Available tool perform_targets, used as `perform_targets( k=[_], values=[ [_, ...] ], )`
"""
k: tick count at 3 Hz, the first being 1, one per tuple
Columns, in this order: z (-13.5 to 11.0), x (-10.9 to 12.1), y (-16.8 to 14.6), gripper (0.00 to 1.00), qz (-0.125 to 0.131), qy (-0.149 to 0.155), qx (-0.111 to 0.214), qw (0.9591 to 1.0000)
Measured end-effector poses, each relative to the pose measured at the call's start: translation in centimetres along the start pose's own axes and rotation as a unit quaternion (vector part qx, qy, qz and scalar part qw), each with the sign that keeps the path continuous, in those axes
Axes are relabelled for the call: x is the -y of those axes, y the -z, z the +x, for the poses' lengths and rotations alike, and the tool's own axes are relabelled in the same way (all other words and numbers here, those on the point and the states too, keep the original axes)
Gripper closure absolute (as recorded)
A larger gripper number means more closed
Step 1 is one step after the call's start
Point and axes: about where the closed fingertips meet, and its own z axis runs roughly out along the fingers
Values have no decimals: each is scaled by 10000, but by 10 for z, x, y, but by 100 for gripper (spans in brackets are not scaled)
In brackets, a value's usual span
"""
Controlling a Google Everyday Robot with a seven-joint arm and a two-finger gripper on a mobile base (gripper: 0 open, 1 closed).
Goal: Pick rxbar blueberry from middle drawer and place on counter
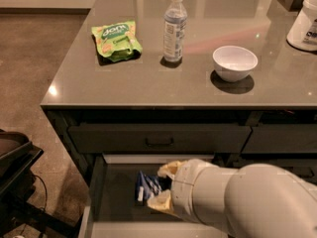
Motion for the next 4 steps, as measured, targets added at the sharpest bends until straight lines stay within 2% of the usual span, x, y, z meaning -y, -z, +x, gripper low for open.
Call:
perform_targets(
  k=[1,2,3,4],
  values=[
    [1,-1,-1,100,-15,-10,-3,10000],
    [-6,8,5,100,15,178,-47,9998],
    [-33,38,35,100,131,798,-201,9965],
    [-87,73,44,100,-19,1449,-56,9894]
  ],
)
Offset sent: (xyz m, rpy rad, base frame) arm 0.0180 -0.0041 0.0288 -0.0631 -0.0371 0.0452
